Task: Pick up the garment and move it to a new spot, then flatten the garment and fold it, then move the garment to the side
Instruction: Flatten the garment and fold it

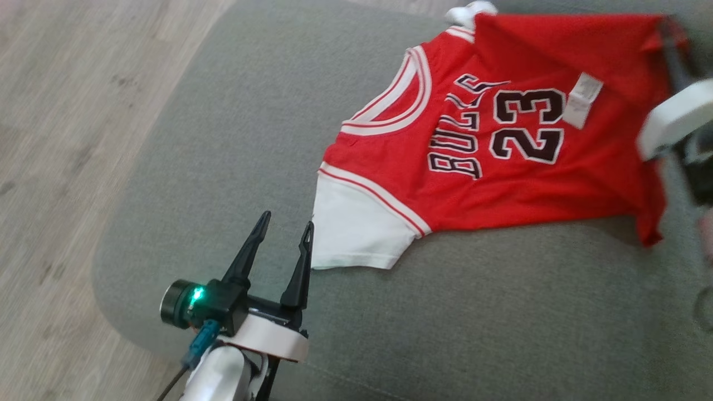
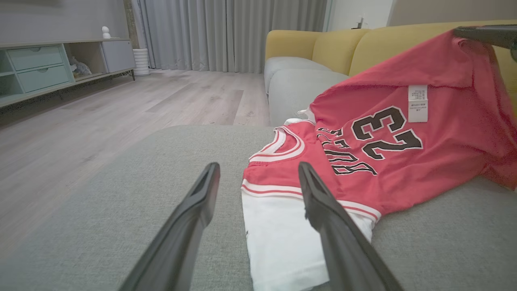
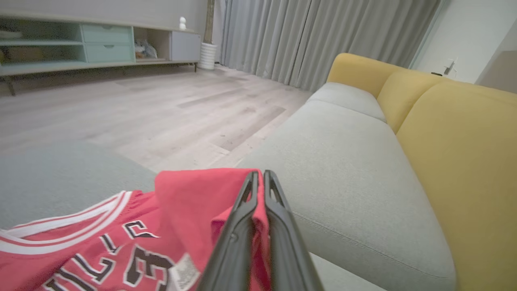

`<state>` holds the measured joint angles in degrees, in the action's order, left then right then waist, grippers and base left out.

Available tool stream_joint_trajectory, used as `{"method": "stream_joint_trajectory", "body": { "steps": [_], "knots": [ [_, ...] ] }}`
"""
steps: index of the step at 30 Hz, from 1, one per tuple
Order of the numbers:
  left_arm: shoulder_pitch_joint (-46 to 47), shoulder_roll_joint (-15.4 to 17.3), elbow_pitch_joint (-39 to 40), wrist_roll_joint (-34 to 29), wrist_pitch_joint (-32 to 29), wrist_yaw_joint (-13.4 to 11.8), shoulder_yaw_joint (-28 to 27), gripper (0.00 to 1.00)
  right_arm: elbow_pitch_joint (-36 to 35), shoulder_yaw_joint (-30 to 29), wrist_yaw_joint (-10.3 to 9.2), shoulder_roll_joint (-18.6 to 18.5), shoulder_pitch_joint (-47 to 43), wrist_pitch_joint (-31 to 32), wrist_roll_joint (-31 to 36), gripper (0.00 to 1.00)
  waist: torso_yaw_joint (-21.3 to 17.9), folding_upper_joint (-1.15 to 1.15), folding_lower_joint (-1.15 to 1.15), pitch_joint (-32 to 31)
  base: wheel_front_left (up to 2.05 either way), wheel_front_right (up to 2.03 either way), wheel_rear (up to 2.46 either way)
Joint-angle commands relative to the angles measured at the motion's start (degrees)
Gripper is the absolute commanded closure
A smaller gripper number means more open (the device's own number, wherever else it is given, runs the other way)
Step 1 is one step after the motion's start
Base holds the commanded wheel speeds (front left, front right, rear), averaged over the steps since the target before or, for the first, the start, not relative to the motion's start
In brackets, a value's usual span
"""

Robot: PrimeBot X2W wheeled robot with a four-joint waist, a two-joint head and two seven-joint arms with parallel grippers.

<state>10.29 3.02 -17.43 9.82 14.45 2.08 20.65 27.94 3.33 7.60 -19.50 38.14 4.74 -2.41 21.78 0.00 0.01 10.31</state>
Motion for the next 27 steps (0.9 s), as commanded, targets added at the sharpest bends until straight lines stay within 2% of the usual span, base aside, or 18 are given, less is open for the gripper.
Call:
{"method": "stream_joint_trajectory", "body": {
  "steps": [1, 7, 12, 13, 14, 20, 27],
  "knots": [
    [2.1, 0.1, 2.1, 0.3, 0.5, 0.1, -1.6, 0.0, -1.6, 0.7, -0.11, -1.4, 2.0, 0.9, 0.5, 1.0, 1.1, 0.0, -0.01, 1.0, 0.0, 0.0, 0.0],
    [3.7, -0.1, 2.1, 1.0, 0.5, 0.5, -1.0, 0.0, 3.6, 1.6, -0.11, -8.2, 9.7, 6.4, 2.4, 1.0, 4.2, 0.0, -0.01, 4.0, 0.0, 0.0, 0.0],
    [4.6, -0.1, 2.2, 2.4, 0.5, 0.3, 0.3, 0.0, 10.3, 2.2, -0.11, -11.2, 16.5, 7.0, 5.2, 1.0, 6.8, 0.0, -0.01, 6.0, 0.0, 0.0, 0.0],
    [4.7, -0.1, 2.2, 2.7, 0.5, 0.2, 0.5, 0.0, 11.7, 2.0, -0.11, -11.3, 17.8, 6.8, 5.9, 0.31, 7.1, 0.0, -0.01, 6.3, 0.0, 0.0, 0.0],
    [4.9, -0.1, 2.2, 2.8, 0.5, 0.1, 0.7, 0.0, 13.0, 1.7, -0.11, -11.3, 18.9, 6.5, 6.7, 0.0, 7.4, 0.0, -0.01, 6.6, 0.0, 0.0, 0.0],
    [5.3, -0.1, 2.2, 3.4, 0.5, -0.3, 1.2, 0.0, 20.4, -0.6, -0.11, -10.1, 23.5, 3.2, 12.3, 0.0, 8.0, 0.0, -0.01, 7.2, 0.0, 0.0, 0.0],
    [5.8, -0.1, 2.0, 2.7, 0.5, -0.7, 0.2, 0.0, 24.6, -5.6, -0.11, -5.2, 22.0, -5.2, 14.2, 0.0, 5.3, 0.0, -0.01, 5.1, 0.0, 0.0, 0.0]
  ]
}}
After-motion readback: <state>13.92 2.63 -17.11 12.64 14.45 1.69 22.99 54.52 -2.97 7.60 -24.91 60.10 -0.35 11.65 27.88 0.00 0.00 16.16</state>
